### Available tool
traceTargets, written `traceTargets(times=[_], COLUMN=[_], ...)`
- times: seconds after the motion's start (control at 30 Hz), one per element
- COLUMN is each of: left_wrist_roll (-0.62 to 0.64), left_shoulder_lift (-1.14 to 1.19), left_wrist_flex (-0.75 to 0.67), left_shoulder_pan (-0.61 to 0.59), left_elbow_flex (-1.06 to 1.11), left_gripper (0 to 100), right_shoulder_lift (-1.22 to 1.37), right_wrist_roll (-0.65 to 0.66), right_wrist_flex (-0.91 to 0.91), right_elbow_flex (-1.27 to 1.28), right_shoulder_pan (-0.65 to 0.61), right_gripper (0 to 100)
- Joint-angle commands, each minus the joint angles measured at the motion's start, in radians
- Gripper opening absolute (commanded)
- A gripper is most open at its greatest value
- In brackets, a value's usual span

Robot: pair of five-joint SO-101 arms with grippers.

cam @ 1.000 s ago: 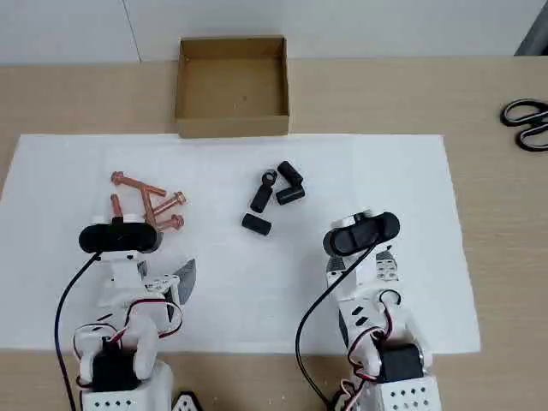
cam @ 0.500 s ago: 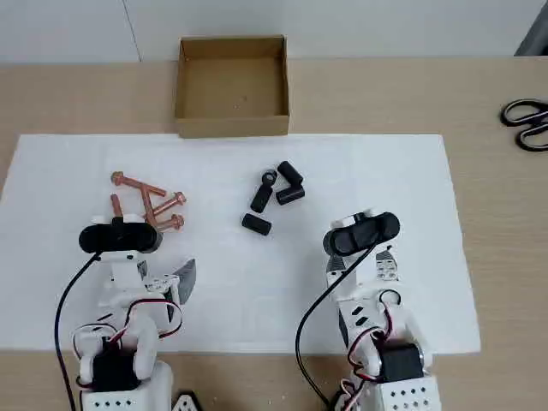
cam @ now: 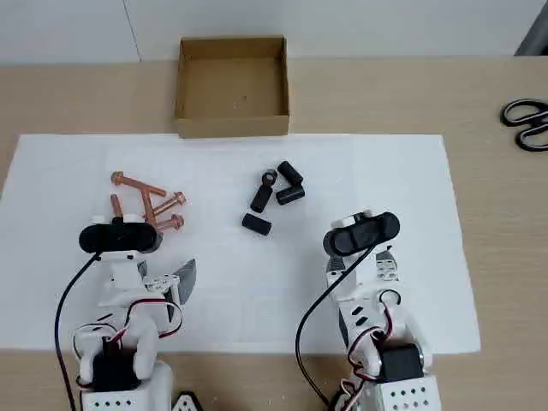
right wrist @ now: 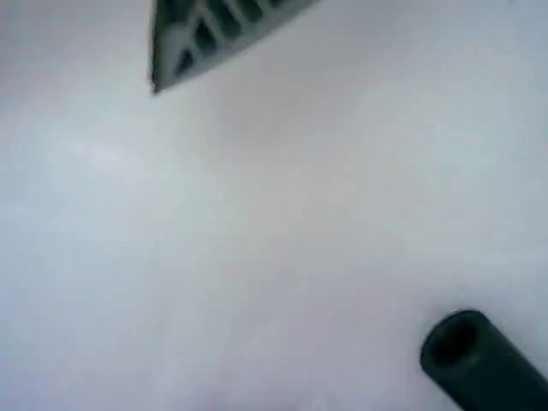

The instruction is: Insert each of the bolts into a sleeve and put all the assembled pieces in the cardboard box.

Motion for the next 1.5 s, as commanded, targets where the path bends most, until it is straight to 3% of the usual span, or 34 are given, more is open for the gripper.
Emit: traceTargets(times=[0.0,0.57,0.93,1.13,1.47], left_wrist_roll=[0.002,-0.005,-0.003,-0.003,-0.002], left_shoulder_lift=[-0.011,-0.011,-0.005,-0.003,-0.003], left_wrist_flex=[-0.023,-0.051,-0.044,-0.044,-0.034], left_shoulder_pan=[0.008,-0.008,-0.224,-0.227,-0.226], left_elbow_flex=[-0.004,-0.01,-0.321,-0.364,-0.386], left_gripper=[28,28,28,28,28], right_shoulder_lift=[-0.019,-0.021,-0.018,-0.01,-0.01], right_wrist_roll=[-0.009,-0.002,0.018,0.12,0.115], right_wrist_flex=[0.002,-0.005,0.12,0.124,0.124], right_elbow_flex=[0.009,-0.006,-0.334,-0.468,-0.477], right_shoulder_pan=[-0.002,0.013,0.231,0.243,0.243], right_gripper=[22.1,22.1,22.1,22.1,22.1])
